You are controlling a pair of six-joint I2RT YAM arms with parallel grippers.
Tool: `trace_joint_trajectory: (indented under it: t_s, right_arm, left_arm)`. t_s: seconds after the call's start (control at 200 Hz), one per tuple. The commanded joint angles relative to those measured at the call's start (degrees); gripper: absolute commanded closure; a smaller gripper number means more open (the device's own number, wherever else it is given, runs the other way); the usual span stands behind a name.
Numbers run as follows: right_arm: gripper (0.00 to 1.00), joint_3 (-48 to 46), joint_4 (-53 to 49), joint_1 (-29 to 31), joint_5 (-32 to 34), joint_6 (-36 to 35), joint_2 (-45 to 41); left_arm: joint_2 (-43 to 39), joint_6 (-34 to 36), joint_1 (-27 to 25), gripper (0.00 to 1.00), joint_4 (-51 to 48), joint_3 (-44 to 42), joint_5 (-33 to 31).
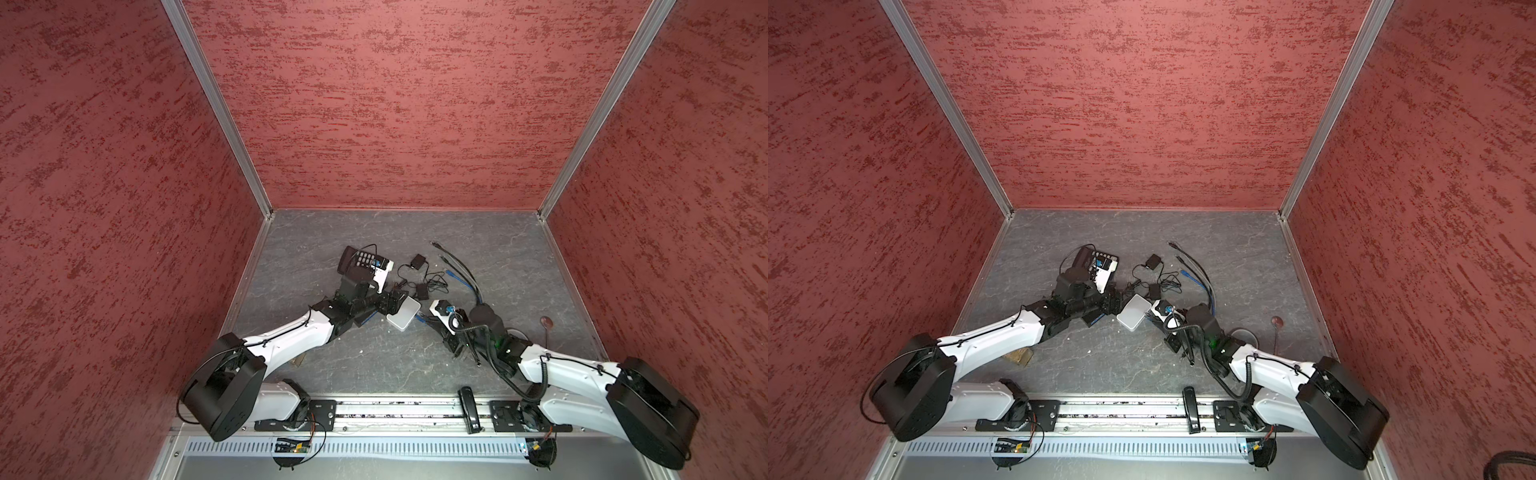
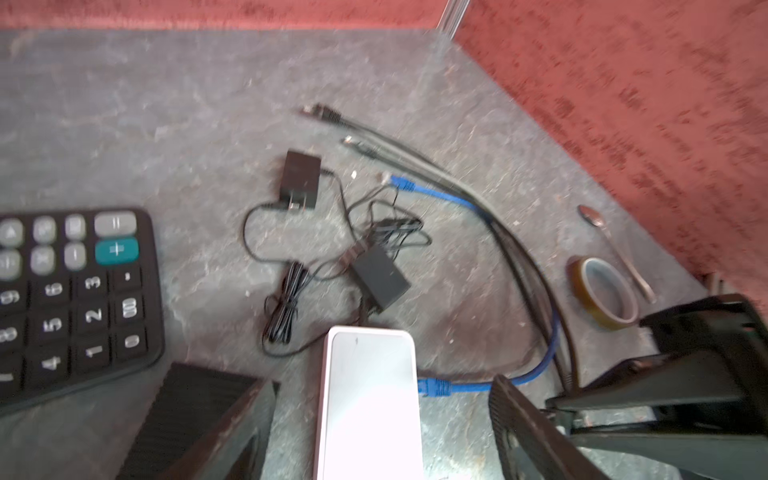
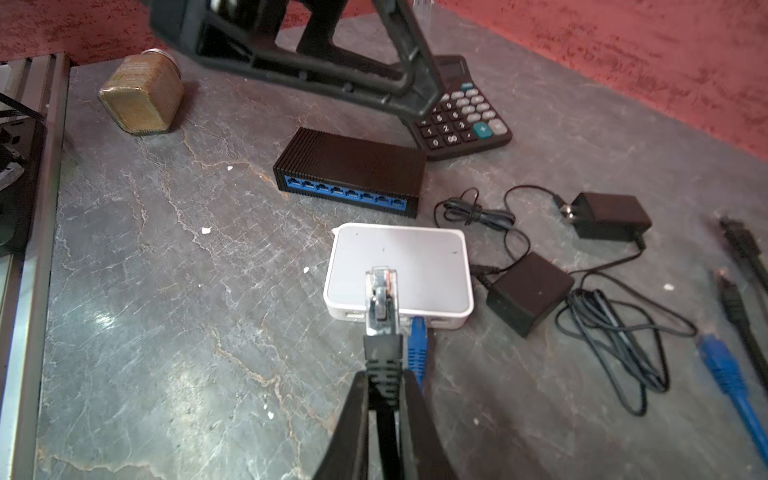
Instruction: Insert the plug into the switch port
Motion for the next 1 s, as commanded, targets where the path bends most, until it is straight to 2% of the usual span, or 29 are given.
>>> trace_joint_trajectory:
  t_s: [0.0, 0.125, 0.521, 0.997]
  right_arm:
    - [1.00, 3.1, -7.3, 1.7, 3.7, 6.4, 0.3]
    - [1.00, 3.3, -9.7, 3.5, 4.7, 8.0, 0.7]
    - [1.00, 5.9, -11.1, 6.5, 7.7, 14.1, 9.6]
    - [1.00, 9.9, -6.9, 9.8, 13.9, 17.9, 18.2]
  left_arm:
    - [2.6, -1.6, -2.3, 0.18, -1.4, 0.1, -4.6]
    - [6.8, -2.8, -4.4, 0.18, -3.0, 1.9, -8.1]
    - [15.4, -6.5, -5.6, 0.20, 0.6, 3.2, -8.7]
    - [17.7, -7.8, -6.0, 0.21, 2.8, 2.0, -8.4]
